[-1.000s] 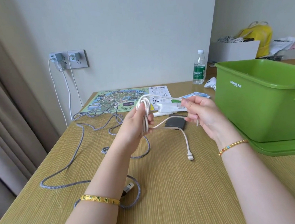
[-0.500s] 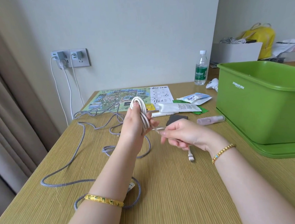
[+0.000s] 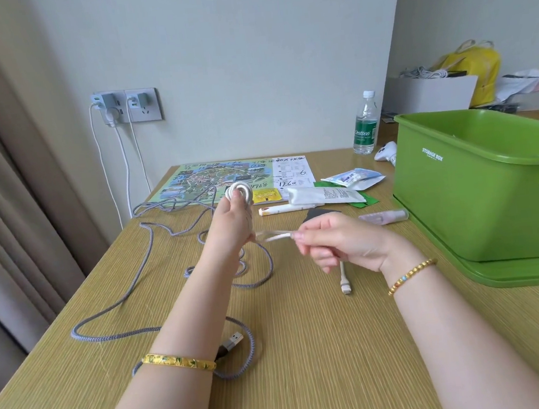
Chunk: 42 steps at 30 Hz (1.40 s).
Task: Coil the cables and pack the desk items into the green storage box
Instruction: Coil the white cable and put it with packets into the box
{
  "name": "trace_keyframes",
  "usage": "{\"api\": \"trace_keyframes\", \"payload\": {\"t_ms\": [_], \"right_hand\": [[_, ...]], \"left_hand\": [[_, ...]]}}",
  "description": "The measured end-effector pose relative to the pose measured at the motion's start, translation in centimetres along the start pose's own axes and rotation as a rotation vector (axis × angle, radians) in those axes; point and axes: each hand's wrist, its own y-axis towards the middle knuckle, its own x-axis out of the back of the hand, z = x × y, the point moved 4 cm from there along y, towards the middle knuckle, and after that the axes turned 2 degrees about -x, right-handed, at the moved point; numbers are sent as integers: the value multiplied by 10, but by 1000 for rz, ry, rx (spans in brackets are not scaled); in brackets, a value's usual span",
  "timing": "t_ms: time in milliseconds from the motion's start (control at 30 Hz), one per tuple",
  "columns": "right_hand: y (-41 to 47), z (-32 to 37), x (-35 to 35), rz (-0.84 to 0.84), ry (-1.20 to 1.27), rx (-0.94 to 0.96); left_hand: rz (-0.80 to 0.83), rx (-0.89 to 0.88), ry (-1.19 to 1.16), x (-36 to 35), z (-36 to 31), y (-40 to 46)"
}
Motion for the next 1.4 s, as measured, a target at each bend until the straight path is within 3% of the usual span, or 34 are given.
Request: {"api": "trace_keyframes", "payload": {"t_ms": [100,233,367,433,500,833,967,1100,1267,1400], "right_hand": [[-5,6,8,-61,181,79],[-6,12,21,-187,414,205],[-6,12,30,-300,553,273],[-6,11,30,-303,573,286],[-6,11,30,-286,581,284],[-5,11,28,-254,576,275],[-4,12,27,-242,588,277],[-6,10,33,-336,589,261],[-3,5,31,-396,509,150],[0,2,25,-339,379,61]], "left_hand": [[21,-22,130,1,-2,0],[178,-55,261,-7,-8,-10],[499,-141,207,-25,-16,-33],[721,-207,176,-35,-19,-45],[829,-232,213,-39,-18,-51],[717,-180,178,-35,-11,-45],[720,-78,13,-37,-10,-43],[682,-57,-211,-36,-14,-37],[390,-8,-427,-26,-14,-23],[145,107,-608,-16,-7,-15]]}}
